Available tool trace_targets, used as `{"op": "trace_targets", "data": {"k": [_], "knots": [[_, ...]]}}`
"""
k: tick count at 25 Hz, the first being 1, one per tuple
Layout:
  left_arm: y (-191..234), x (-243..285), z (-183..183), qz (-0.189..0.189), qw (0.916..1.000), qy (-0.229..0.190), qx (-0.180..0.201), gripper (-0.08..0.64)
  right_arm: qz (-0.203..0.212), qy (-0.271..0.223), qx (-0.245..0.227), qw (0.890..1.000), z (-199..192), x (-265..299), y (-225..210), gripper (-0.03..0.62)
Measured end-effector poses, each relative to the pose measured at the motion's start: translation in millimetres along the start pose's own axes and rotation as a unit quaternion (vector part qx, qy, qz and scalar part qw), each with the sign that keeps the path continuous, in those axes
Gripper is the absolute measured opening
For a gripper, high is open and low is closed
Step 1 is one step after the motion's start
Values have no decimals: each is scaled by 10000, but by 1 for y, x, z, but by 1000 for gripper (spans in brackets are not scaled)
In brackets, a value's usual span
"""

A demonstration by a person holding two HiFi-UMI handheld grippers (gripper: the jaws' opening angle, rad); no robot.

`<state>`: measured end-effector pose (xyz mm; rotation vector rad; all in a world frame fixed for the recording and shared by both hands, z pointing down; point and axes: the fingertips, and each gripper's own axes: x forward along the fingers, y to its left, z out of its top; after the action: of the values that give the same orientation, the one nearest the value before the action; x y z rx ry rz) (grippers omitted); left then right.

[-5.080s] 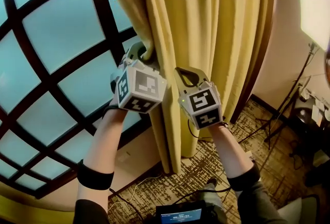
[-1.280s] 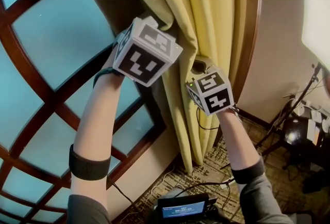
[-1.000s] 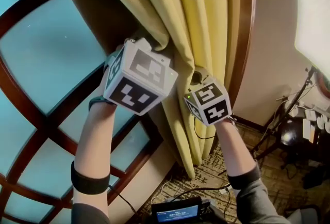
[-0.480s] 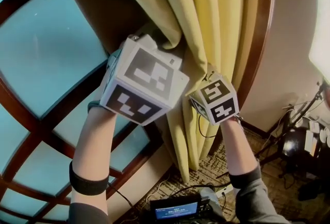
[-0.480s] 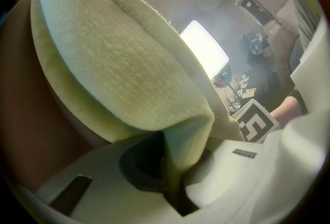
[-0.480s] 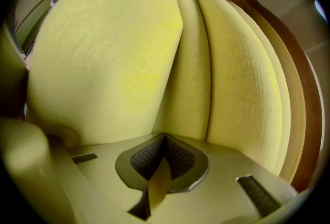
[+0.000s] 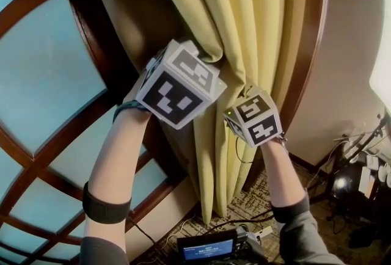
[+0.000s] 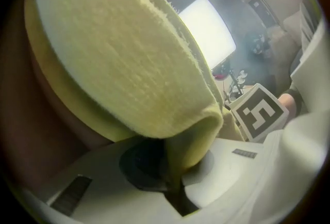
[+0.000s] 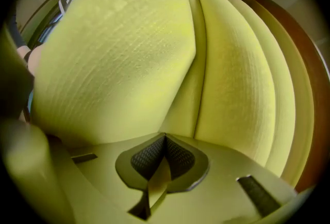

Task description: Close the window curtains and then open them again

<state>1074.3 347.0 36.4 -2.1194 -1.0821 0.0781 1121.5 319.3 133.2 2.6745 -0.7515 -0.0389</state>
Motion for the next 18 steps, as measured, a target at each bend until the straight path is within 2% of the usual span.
{"op": "trace_targets", "data": {"k": [5, 10, 14, 18], "knots": [[11, 25, 9, 82, 9999, -31, -92, 0, -195, 31, 23, 9998, -8, 0, -31, 12], [5, 59, 6, -78, 9998, 177, -83, 0, -307, 124, 24, 9994, -21, 4, -52, 12], [7, 91, 3, -156, 9995, 262, -115, 0, -568, 261, 134, 9980, -39, 6, -73, 11], [25, 110, 23, 32, 9998, 201, -83, 0, -865, 330, 231, 9954, -53, 3, -106, 9]]}}
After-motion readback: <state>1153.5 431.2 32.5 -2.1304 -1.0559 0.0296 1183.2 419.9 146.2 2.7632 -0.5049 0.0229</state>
